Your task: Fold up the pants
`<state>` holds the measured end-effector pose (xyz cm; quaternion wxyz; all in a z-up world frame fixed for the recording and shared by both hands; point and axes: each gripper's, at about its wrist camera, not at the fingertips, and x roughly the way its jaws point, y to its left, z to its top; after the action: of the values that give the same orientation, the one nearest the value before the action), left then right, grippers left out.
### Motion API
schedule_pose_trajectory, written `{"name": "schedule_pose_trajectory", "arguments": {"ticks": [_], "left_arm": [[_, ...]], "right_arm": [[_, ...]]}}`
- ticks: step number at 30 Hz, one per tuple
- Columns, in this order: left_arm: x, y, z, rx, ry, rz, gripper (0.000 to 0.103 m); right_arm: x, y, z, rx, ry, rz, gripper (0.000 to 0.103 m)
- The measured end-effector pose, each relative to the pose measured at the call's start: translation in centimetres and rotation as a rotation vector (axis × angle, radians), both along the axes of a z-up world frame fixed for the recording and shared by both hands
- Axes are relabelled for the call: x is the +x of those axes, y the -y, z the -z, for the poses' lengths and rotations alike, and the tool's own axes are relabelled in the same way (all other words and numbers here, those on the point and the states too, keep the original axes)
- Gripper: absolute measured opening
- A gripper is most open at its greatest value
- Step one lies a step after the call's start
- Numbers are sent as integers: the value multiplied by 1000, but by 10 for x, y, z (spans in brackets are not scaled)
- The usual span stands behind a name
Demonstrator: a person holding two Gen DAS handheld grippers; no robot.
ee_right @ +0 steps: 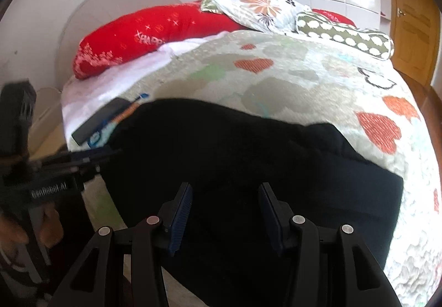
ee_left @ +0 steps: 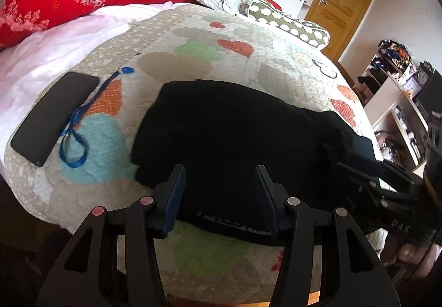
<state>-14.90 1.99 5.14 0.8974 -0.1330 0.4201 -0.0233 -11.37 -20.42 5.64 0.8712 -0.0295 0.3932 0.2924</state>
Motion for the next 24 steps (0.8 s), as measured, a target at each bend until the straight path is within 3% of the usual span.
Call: {"name": "schedule_pose_trajectory", "arguments": {"ticks": [5,8,11,17,20,24], "left_arm": [[-17,-15,-4,-84,34,-14,52],[-26,-30,-3,-121,38,-54,64],[-32,-47,5,-180,29,-103,64],[-14,-51,27,-255,-39,-139,65],[-2,-44,35,-247,-48,-150,66],[7,-40,38,-271,-16,-167,80]], "right_arm": [[16,-26,0,20,-16,-35,48],[28,-47,-1,8,-17,-75,49],[40,-65,-4,0,-6,-98,52],[68,-106,3,-35,-29,-132,56],[78,-121,16,-95,-35,-119,56],[87,-124,33,-84,-54,-106,64]]}}
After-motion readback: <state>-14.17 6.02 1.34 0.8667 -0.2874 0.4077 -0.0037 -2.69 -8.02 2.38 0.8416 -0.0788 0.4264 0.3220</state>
